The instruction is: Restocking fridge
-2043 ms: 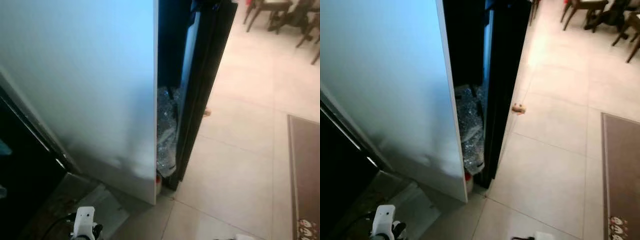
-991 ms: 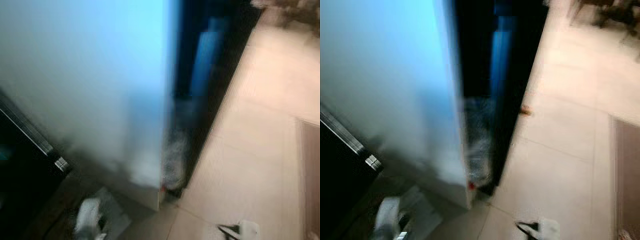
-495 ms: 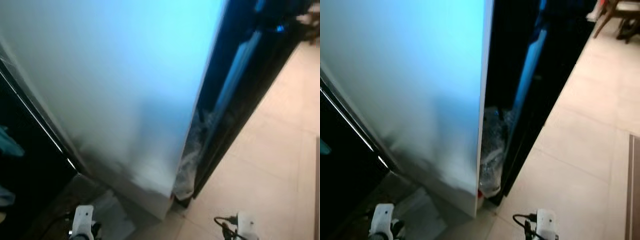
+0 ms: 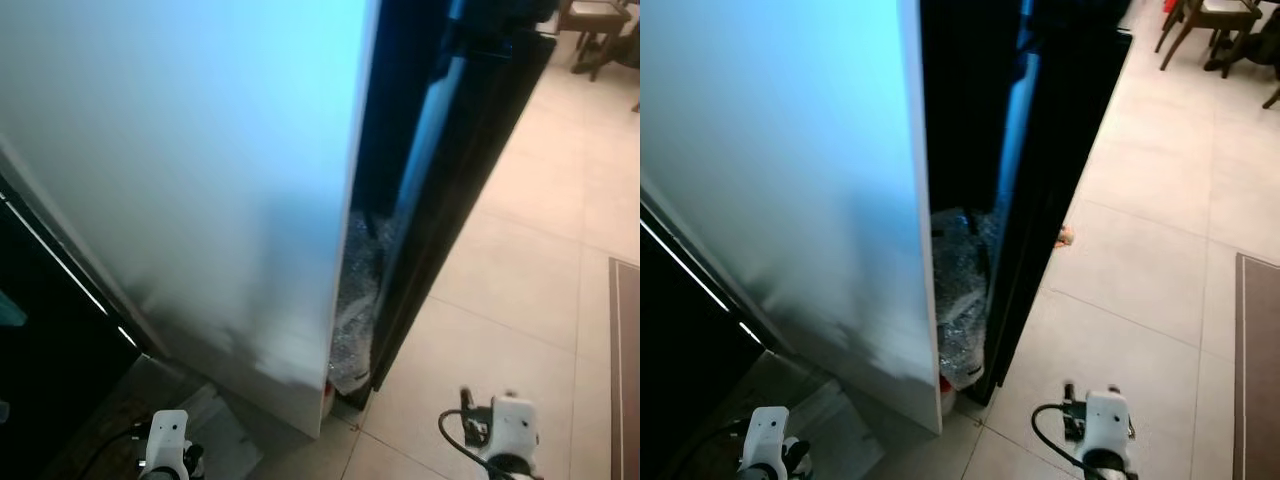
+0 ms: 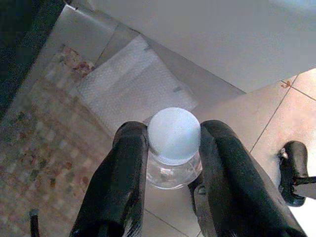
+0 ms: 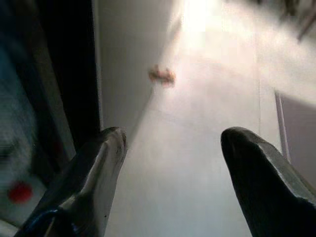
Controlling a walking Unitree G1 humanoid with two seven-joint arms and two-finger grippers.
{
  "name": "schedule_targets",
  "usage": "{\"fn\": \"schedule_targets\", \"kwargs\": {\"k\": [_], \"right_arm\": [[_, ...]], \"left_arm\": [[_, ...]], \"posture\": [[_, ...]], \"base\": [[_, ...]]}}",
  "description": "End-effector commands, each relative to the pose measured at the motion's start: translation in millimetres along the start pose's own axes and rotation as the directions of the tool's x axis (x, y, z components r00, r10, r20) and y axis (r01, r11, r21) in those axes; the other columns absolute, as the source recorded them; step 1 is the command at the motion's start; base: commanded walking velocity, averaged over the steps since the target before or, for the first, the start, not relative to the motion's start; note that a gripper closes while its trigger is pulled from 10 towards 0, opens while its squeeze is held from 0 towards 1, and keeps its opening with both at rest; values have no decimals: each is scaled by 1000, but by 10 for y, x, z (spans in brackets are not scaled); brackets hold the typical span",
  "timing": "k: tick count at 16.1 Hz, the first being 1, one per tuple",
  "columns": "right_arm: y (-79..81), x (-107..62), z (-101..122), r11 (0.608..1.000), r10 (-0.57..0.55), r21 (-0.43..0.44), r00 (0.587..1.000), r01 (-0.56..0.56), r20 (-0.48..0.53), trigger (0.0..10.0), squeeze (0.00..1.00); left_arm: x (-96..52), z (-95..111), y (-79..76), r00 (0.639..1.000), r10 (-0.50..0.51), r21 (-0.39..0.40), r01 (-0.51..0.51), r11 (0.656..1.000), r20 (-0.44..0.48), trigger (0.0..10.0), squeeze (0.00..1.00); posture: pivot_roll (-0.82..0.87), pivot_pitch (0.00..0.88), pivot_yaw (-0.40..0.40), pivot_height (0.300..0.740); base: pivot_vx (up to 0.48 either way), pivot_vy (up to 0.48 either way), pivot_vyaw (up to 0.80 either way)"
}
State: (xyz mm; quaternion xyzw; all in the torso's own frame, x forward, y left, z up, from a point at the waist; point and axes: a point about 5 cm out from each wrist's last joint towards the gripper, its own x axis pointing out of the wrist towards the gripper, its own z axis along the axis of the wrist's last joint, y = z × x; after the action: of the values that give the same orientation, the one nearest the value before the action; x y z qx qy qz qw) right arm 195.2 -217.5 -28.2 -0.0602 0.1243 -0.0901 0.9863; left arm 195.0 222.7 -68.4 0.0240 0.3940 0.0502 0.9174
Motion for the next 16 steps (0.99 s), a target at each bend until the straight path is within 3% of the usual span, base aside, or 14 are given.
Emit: {"fn": "schedule_targets", "kwargs": {"k": [1, 5, 10, 11, 12, 16], "right_arm": [[82, 44, 161, 999, 35, 20, 995, -37, 96, 10000, 0], [315, 63, 540, 977, 167, 84, 951, -194, 261, 10000, 0], [470, 60, 868, 940, 317, 3, 880, -340, 354, 10000, 0], [474, 99, 912, 940, 318, 0, 877, -341, 359, 10000, 263], [466, 133, 943, 943, 312, -3, 879, -334, 360, 10000, 929], [450, 272, 1032, 951, 298, -21, 898, -308, 325, 10000, 992]], "left_arm": [[-2, -11, -1, 1000, -2, 9, 2, 1000, -4, 10000, 0], [-1, -9, 1, 1000, 3, 7, -3, 1000, -4, 10000, 0], [-10, -35, 21, 1000, 4, 7, -4, 1000, -13, 10000, 0], [-9, -35, 18, 1000, 4, 6, -4, 1000, -12, 10000, 0], [-8, -32, 15, 1000, 3, 5, -3, 1000, -11, 10000, 0], [1, -11, -10, 1000, 2, 3, -2, 1000, -7, 10000, 0]], "posture": [[-87, 74, 9, 740], [-86, 66, 7, 740], [-95, 53, 3, 740], [-95, 50, 2, 740], [-95, 50, 2, 740], [-98, 51, 3, 740]], "base": [[0, 0, 0], [0, 0, 0], [0, 0, 0], [0, 0, 0], [0, 0, 0], [0, 0, 0]]}}
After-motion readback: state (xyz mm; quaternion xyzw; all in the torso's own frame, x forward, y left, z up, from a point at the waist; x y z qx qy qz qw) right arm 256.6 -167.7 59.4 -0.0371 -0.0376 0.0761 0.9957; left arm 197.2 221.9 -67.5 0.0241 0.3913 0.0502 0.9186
